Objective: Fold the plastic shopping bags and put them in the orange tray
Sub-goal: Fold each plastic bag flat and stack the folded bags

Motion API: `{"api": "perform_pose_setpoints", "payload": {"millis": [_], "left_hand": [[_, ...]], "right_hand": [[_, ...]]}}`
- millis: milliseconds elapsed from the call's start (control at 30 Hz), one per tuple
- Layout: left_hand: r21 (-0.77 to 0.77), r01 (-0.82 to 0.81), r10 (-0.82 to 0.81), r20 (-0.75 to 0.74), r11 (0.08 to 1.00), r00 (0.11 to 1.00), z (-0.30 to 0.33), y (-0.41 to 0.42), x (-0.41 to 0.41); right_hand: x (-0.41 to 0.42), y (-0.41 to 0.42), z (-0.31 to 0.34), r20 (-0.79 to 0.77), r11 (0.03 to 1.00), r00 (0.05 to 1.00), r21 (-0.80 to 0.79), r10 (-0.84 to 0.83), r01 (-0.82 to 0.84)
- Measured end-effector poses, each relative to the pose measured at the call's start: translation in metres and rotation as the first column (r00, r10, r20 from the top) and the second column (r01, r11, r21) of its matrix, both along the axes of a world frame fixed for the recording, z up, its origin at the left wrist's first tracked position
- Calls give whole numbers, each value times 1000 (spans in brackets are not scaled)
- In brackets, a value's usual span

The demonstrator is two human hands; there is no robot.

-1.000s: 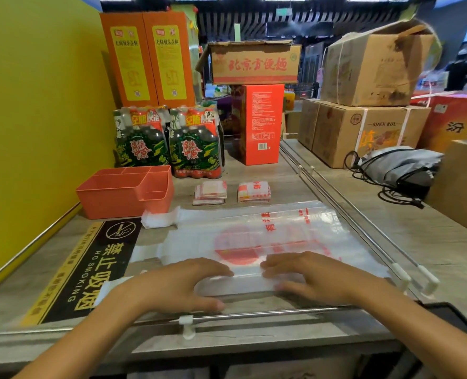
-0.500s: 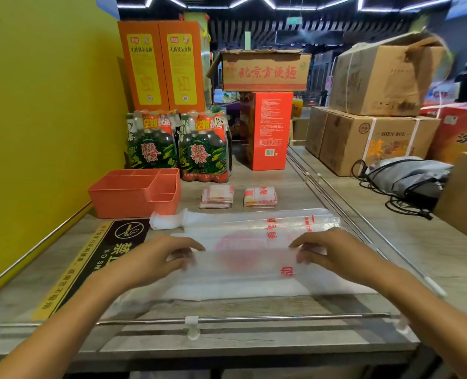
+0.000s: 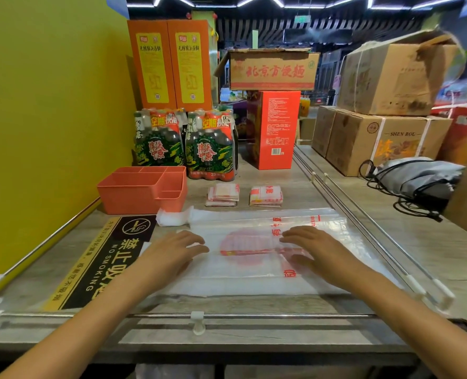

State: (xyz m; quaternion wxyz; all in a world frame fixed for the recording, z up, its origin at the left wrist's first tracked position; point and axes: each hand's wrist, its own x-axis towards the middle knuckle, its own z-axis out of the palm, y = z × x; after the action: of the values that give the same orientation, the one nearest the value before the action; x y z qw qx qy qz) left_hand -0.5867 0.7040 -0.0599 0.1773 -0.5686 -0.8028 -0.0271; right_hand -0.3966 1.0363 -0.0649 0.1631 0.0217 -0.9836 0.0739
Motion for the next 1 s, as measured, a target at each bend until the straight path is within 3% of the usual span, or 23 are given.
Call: {"api": "perform_pose_setpoints", "payload": {"millis": [233,367,467,533,667,1000], "left_hand": [[31,-130,128,48,991,991,3,-33,-17],[44,-41,34,165,998,986,14,-11,16],[-81,62,-29,357,995,934,16,11,46],[-155,108,-39,396,982,917,8,19,51],[-172,71,-7,350,982,937,-2,22,41],[-103,-50,63,132,993,989,0,37,27]], "right_hand": [[0,0,-6,-14,999,999,35,31,-30],[-6,-23,-2,8,990,993,70,120,-121],[-9,-54,2,74,968,966,35,247,-250],[-9,-72,4,154,960,948,-2,277,-280],[-8,-81,-1,274,975,935,-57,224,-217],[-23,-86,6,192,990,972,-64,137,-127]]}}
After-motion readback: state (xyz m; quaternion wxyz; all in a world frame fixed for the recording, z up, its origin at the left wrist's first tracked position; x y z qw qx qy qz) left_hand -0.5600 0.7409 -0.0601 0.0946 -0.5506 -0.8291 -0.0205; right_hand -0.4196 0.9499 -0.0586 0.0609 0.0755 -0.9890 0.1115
